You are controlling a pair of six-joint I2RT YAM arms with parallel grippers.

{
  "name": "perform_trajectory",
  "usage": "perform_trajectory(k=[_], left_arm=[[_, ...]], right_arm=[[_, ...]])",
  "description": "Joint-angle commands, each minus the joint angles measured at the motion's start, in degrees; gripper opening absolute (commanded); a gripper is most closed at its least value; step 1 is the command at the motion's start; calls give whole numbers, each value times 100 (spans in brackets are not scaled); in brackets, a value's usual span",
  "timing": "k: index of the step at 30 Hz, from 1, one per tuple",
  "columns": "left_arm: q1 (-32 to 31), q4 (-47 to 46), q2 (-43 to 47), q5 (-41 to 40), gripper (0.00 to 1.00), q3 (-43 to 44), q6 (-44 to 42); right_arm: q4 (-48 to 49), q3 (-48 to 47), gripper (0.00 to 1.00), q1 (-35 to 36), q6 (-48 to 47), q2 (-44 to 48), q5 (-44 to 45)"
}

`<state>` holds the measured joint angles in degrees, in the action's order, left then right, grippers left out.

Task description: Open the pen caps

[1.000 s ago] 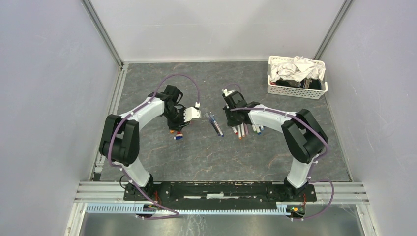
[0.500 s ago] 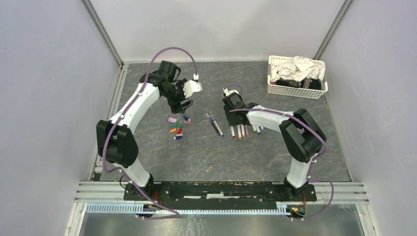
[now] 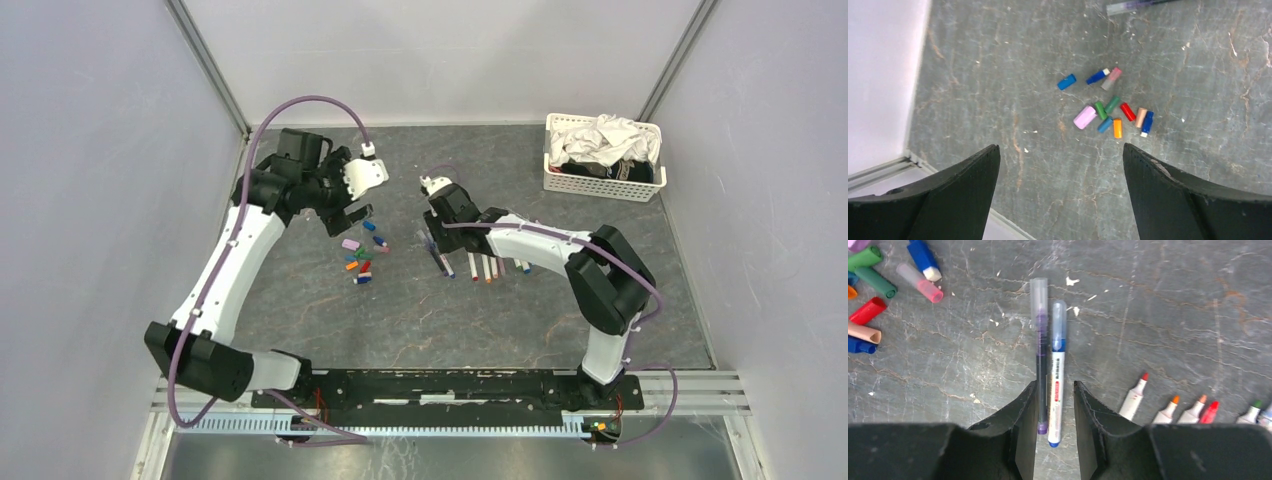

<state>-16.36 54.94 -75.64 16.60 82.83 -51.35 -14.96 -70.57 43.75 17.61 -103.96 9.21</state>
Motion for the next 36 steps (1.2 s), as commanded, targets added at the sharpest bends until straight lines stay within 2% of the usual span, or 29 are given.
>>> perform_trajectory(k=[1, 18, 26, 29, 33, 36], left_arm=[[10, 371, -302, 61, 96, -10, 54], [3, 715, -426, 435, 95, -56, -66], [-2, 779, -458, 566, 93, 9, -114], [-8, 829, -485, 614, 93, 40, -135], [-16, 838, -504, 658, 93, 29, -133], [-25, 862, -513, 765, 95, -50, -190]], right_arm=[[39, -263, 35, 63, -125, -285, -253], [82, -79, 30, 29, -248, -649, -61], [239, 168, 20, -54, -255, -632, -176], [218, 187, 20, -53, -264, -653, -172], [250, 321, 28, -51, -237, -725, -173], [418, 568, 28, -54, -141, -723, -322]])
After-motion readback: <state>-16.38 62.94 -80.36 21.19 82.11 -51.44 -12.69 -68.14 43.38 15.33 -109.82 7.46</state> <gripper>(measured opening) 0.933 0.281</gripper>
